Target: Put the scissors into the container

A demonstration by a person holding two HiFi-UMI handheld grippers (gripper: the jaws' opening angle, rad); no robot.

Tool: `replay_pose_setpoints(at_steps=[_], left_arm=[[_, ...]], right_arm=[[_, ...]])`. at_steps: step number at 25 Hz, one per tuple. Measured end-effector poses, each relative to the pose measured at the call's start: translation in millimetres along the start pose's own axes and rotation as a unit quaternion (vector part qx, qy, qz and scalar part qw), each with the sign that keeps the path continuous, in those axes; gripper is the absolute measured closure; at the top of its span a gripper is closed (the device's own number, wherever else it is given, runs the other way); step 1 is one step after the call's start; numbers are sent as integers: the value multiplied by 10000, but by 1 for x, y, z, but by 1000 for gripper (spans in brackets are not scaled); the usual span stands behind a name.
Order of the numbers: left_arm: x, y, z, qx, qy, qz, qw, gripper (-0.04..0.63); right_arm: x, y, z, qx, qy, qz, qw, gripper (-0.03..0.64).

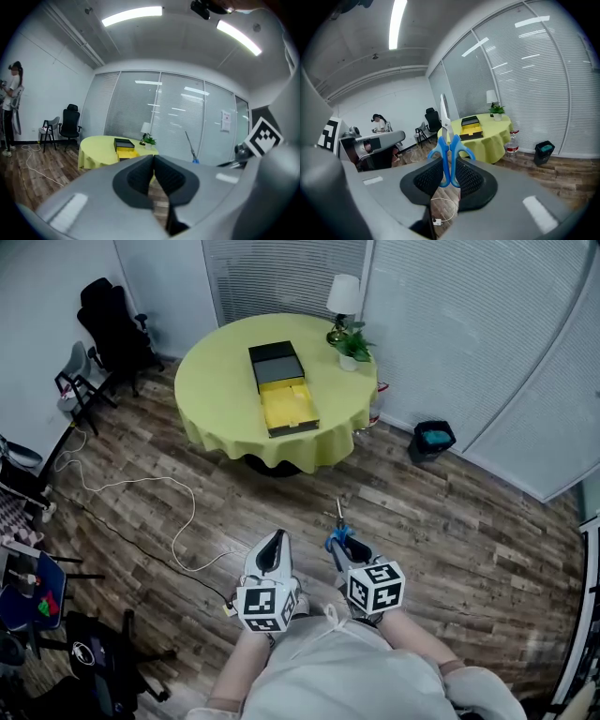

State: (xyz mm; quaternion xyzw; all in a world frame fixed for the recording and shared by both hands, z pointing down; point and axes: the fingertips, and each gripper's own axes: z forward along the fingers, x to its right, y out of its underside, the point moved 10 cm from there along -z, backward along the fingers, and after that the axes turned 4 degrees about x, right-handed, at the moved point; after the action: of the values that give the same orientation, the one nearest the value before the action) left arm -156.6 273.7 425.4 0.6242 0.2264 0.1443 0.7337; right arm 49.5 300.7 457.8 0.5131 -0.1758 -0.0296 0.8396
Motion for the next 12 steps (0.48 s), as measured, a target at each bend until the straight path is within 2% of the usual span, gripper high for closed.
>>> replay_pose_setpoints(at_steps=[5, 12], left_arm=[[-44, -5, 17, -5, -55, -80, 10000, 589], [-76, -7, 49, -4, -205, -69, 9998, 589]], right_arm=[[-10, -13, 40, -47, 61, 98, 9999, 529], [0, -28, 87, -207, 24, 106, 9997, 529]])
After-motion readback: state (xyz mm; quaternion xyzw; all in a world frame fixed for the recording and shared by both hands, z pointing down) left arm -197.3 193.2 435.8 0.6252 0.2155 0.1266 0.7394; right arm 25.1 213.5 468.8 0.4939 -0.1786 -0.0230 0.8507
